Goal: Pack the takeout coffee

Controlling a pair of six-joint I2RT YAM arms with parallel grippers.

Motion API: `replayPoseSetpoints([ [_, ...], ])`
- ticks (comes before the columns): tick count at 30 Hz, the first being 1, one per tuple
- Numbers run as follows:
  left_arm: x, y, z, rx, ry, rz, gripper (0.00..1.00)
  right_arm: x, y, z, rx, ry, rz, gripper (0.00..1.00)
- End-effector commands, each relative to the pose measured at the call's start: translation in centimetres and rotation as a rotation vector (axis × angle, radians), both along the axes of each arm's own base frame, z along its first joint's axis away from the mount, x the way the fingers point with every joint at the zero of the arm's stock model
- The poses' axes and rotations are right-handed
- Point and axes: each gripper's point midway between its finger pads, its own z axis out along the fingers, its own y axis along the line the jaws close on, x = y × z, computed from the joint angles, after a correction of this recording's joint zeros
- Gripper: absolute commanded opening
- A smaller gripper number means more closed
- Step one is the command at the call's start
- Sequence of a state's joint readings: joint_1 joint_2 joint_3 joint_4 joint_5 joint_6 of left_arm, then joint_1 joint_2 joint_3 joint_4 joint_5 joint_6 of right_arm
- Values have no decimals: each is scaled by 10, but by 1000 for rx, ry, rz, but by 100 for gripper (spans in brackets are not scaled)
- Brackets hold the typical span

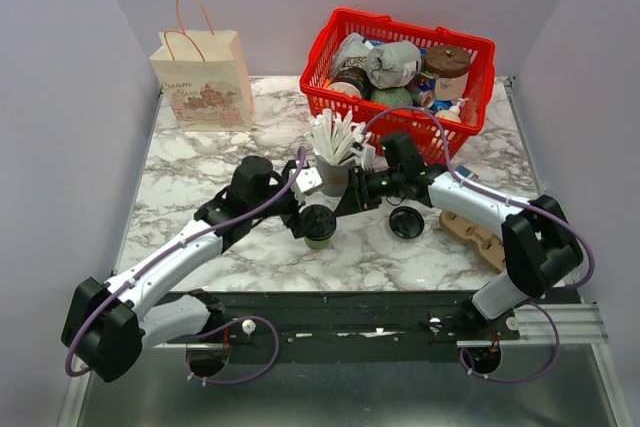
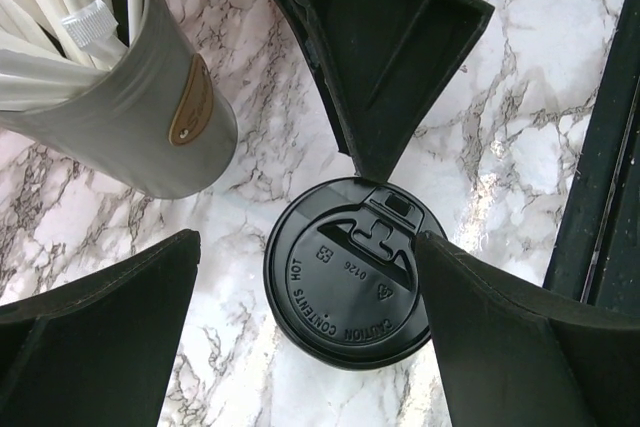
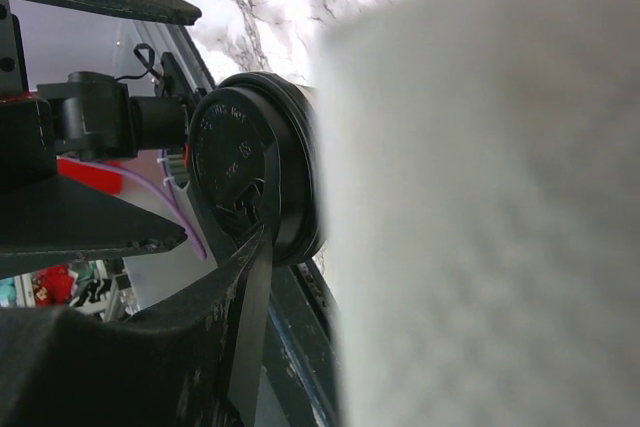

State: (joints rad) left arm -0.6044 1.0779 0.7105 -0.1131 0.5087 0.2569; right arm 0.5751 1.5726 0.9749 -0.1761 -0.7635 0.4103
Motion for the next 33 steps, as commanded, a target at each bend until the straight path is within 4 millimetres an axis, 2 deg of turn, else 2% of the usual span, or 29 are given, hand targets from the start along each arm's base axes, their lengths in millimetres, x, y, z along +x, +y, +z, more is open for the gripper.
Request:
replayPoseSetpoints([
  [1, 0, 4, 7, -9, 2, 42, 96, 5, 0, 10, -15, -58, 8, 44],
  [3, 5, 7, 12, -10, -9, 80, 96, 4, 0, 23, 2, -120, 40, 46],
  [8, 7, 16, 25, -59, 13, 169, 96, -7, -5, 32, 22, -150, 76, 55],
  [11, 10, 27, 27, -90, 55, 256, 96, -12, -4, 37, 36, -142, 92, 60],
  [15, 9, 44, 11, -142, 188, 361, 97, -19, -7, 36, 40, -101, 75, 67],
  [16, 5, 45, 9, -170, 235, 369, 97, -18, -5, 39, 68, -117, 64, 70],
  [17, 4, 47, 6, -185, 264, 379, 97, -23, -9, 37, 77, -111, 44, 83],
  [18, 4, 53, -4, -192, 300, 398, 97, -26, -9, 38, 93, -90, 5, 89],
  [19, 1, 51, -5, -223, 343, 395, 97, -17, -7, 45, 125, -146, -35, 95],
  [21, -1, 55, -15, -245, 390, 412, 97, -21, -3, 47, 125, -142, -60, 96],
  [23, -3, 50, -12, -303, 428, 398, 97, -20, 0, 45, 114, -122, -93, 96],
  [24, -5, 50, -18, -313, 455, 403, 97, -24, -1, 43, 112, -94, -107, 95],
  [25, -3, 48, -15, -341, 450, 396, 97, -21, 4, 52, 158, -144, -98, 95],
  [26, -5, 45, -14, -367, 487, 393, 98, -24, 6, 52, 171, -152, -89, 94],
  [31, -5, 40, -13, -449, 581, 405, 97, -29, 7, 31, 185, -89, -103, 90],
  [33, -4, 40, -15, -464, 613, 424, 97, -31, 8, 30, 205, -75, -101, 88],
])
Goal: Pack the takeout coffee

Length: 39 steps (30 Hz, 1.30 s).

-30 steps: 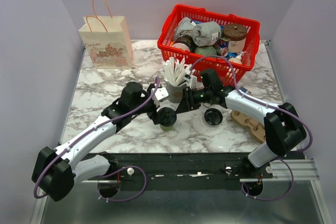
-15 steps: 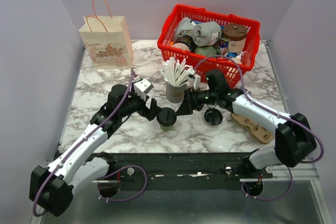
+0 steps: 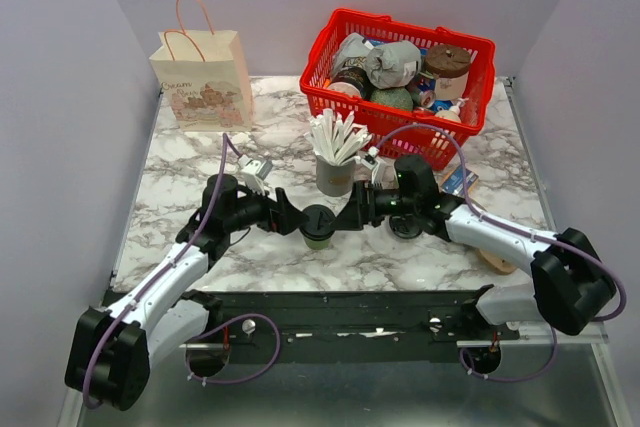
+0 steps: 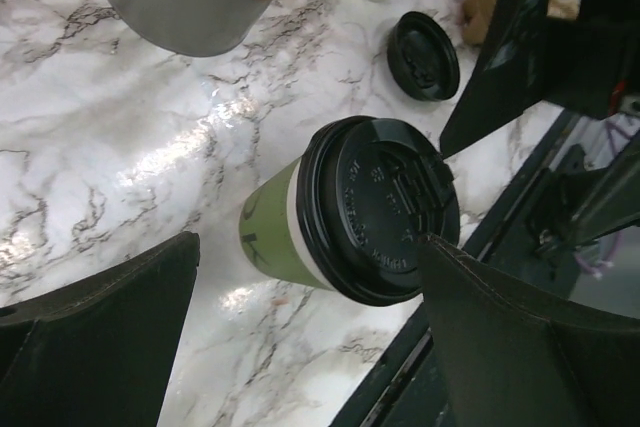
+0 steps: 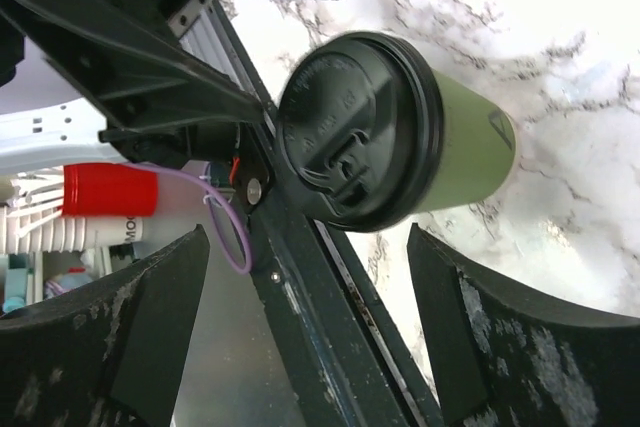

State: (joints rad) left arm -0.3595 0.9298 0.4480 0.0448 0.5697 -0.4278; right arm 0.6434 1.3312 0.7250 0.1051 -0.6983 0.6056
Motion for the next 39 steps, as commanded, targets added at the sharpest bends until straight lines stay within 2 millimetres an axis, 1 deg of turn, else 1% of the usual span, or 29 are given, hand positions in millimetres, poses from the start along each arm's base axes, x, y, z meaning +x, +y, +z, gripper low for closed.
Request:
replayPoseSetpoints([
  [1, 2, -10, 16, -132, 54, 10, 97, 6, 7, -1, 65, 0, -37, 87],
  [4, 5, -7, 7, -119, 81, 37, 97, 7, 8, -2, 81, 16, -52, 85],
  [8, 6, -3, -8, -131, 153, 67, 96, 9, 8, -12, 65, 58, -80, 81],
  [10, 5, -1, -13, -146, 171, 80, 96, 11, 9, -13, 74, 66, -87, 81],
  [15, 1, 1, -18, -169, 195, 85, 96, 12, 10, -21, 61, 85, -96, 79],
  [19, -4, 4, -28, -167, 214, 99, 96, 13, 9, -31, 40, 109, -104, 77],
  [24, -1, 9, -36, -158, 229, 136, 97, 14, 6, -44, 1, 118, -118, 74],
  [26, -1, 10, -40, -162, 247, 148, 96, 14, 5, -53, -18, 138, -130, 73],
  [28, 1, 12, -43, -164, 258, 162, 97, 15, 5, -55, -20, 152, -138, 73],
  [36, 4, 20, -61, -177, 360, 241, 96, 21, 6, -63, -39, 184, -176, 71],
  [39, 2, 22, -72, -181, 427, 273, 97, 19, 2, -74, -71, 217, -197, 71],
])
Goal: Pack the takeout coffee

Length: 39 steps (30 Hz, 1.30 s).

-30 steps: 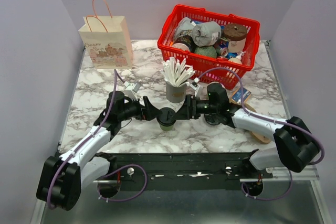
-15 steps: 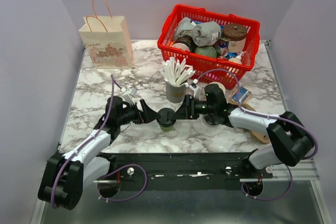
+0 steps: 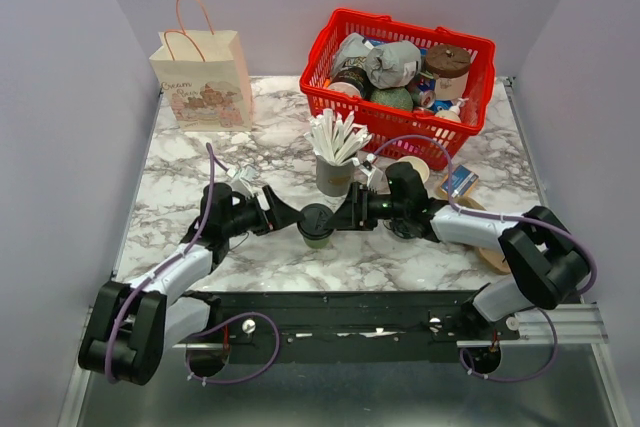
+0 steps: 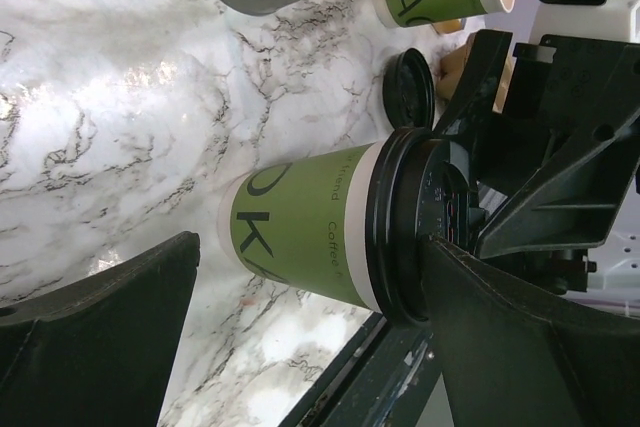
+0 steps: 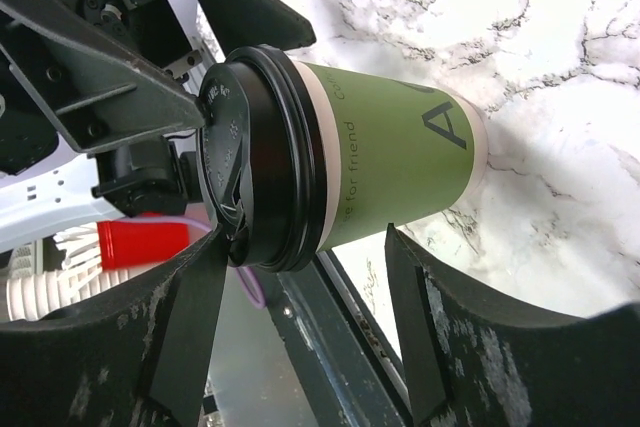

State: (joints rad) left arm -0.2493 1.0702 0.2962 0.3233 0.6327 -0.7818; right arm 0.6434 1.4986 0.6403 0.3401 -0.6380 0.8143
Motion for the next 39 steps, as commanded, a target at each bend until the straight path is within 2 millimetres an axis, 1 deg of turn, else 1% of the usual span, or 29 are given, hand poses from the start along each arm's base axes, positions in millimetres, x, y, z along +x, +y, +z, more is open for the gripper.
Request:
replayPoseSetpoints([
  [1, -7, 12, -38, 33, 161, 80, 96, 3, -8, -27, -81, 41, -60, 70],
  [5, -9, 14, -51, 29, 232, 99, 96, 2, -8, -28, -78, 42, -60, 70],
  [9, -9, 15, -60, 35, 272, 111, 95, 5, -7, -28, -75, 34, -60, 70],
  [13, -14, 20, -74, 59, 339, 135, 94, 4, -7, -30, -76, 46, -64, 70],
  [16, -19, 24, -86, 85, 394, 157, 94, 4, -7, -33, -83, 54, -64, 70],
  [17, -23, 28, -95, 104, 441, 177, 94, 5, -7, -34, -84, 55, -66, 70],
  [19, -27, 34, -105, 127, 484, 202, 93, 5, -7, -34, -83, 59, -69, 70],
  [20, -34, 38, -114, 150, 533, 214, 93, 5, -6, -33, -81, 57, -67, 70],
  [22, -35, 39, -118, 154, 542, 211, 93, 6, -5, -33, -79, 57, -66, 70],
  [23, -32, 36, -118, 142, 538, 208, 93, 7, -5, -33, -79, 55, -65, 70],
  [25, -30, 31, -113, 105, 537, 193, 93, 8, -5, -33, -79, 53, -64, 70],
  [27, -16, 23, -95, 54, 440, 152, 93, 9, -3, -30, -72, 44, -59, 70],
  [28, -12, 15, -80, 8, 400, 103, 93, 10, -3, -28, -68, 30, -53, 70],
  [29, -5, 10, -66, -24, 346, 86, 94, 11, -2, -26, -64, 20, -45, 70],
  [31, 0, 2, -44, -87, 289, 41, 95, 12, -1, -20, -56, -11, -30, 70],
  [32, 5, -2, -29, -125, 242, 33, 95, 12, 0, -18, -52, -20, -22, 70],
  [35, 7, -7, -7, -165, 168, -11, 96, 12, 0, -15, -53, -33, -11, 69],
  [39, 11, -12, 12, -203, 94, -56, 97, 10, -1, -13, -50, -39, -5, 69],
])
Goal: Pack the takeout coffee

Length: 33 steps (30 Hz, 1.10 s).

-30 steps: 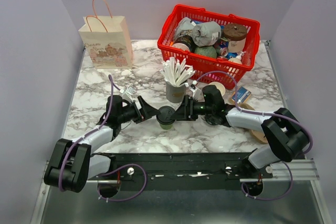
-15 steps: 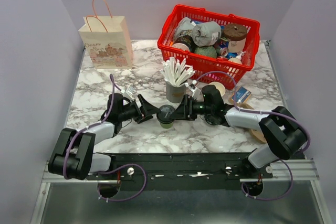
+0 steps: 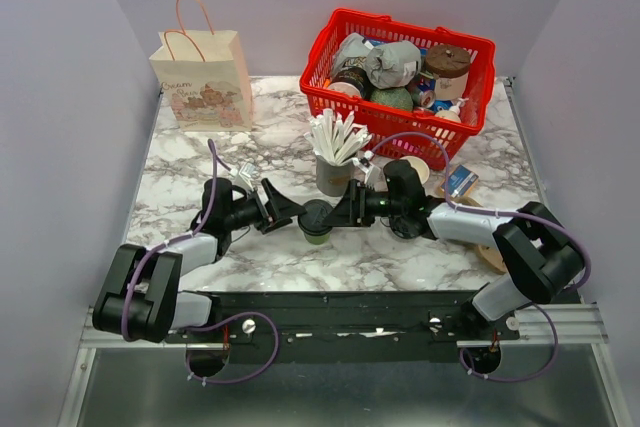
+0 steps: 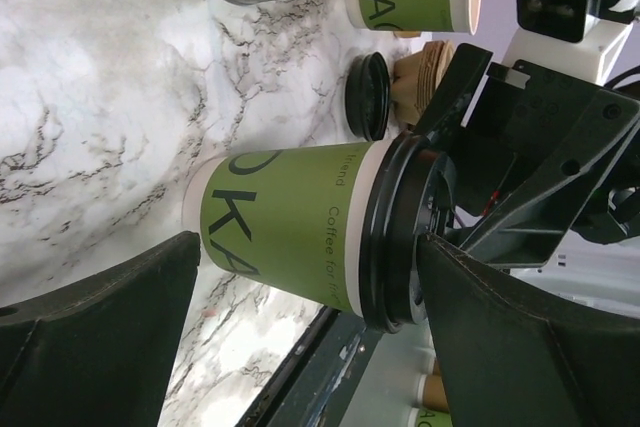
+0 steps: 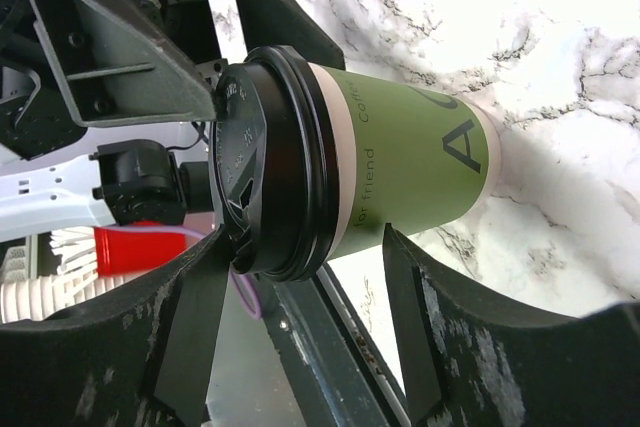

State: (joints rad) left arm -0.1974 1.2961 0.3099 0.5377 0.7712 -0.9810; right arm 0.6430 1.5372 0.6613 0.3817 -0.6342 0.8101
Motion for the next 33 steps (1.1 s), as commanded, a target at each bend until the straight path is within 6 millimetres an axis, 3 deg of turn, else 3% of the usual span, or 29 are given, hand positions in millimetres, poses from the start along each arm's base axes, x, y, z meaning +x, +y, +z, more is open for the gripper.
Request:
replayPoseSetpoints([
  [1, 1, -5, 19, -50, -82, -44, 97, 1, -7, -14, -64, -17, -1, 69],
  [10, 31, -17, 22, -55, -138, -82, 96, 2, -5, -15, -69, -32, 23, 68],
  [20, 24, -28, 24, -78, -167, -142, 95, 5, -2, -14, -64, -36, 26, 68],
  [29, 24, -23, -25, 49, -35, -120, 92, 5, -3, -17, -72, -31, 23, 68],
  [33, 24, -22, -38, 47, 28, -99, 92, 5, -4, -21, -81, -34, 25, 68],
])
